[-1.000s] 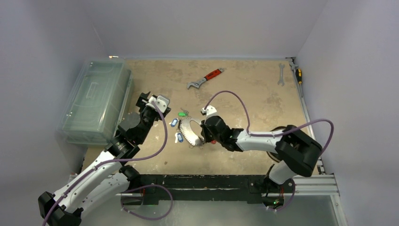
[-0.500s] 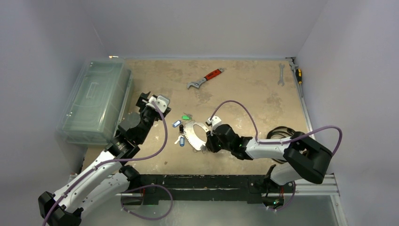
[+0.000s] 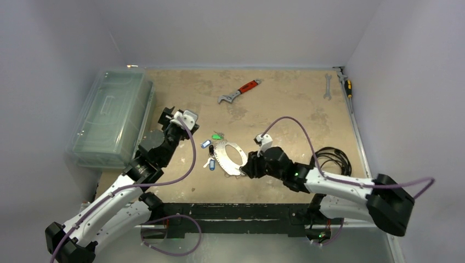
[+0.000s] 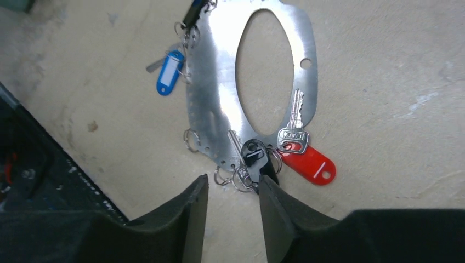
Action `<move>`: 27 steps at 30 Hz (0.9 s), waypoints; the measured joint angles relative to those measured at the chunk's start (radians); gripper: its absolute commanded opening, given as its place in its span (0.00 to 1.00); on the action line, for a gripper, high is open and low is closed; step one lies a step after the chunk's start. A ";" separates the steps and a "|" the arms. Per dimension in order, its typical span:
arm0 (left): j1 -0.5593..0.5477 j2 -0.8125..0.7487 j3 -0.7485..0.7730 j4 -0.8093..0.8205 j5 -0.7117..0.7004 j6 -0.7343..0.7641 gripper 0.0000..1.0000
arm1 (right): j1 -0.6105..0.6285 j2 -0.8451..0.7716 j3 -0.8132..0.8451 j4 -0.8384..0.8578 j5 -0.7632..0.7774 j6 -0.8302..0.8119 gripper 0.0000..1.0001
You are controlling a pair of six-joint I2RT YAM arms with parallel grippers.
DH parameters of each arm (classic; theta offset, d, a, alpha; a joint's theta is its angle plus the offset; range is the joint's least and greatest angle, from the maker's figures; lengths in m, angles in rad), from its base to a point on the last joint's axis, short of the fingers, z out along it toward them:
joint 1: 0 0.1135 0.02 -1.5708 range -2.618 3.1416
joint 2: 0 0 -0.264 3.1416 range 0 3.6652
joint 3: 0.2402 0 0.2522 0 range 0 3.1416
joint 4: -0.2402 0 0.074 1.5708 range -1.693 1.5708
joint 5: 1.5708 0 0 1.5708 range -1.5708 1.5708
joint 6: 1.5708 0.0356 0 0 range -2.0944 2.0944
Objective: Put the keys on the keyring
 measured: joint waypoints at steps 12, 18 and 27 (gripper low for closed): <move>0.012 0.003 -0.032 0.072 -0.057 -0.066 0.94 | 0.001 -0.557 0.048 -0.193 0.340 0.049 0.99; 0.017 0.087 0.030 0.034 -0.136 -0.243 0.98 | 0.001 -0.634 0.121 -0.209 0.457 0.005 0.99; 0.024 0.076 0.143 -0.034 -0.011 -0.449 0.99 | 0.001 -0.695 0.205 -0.267 0.526 -0.045 0.99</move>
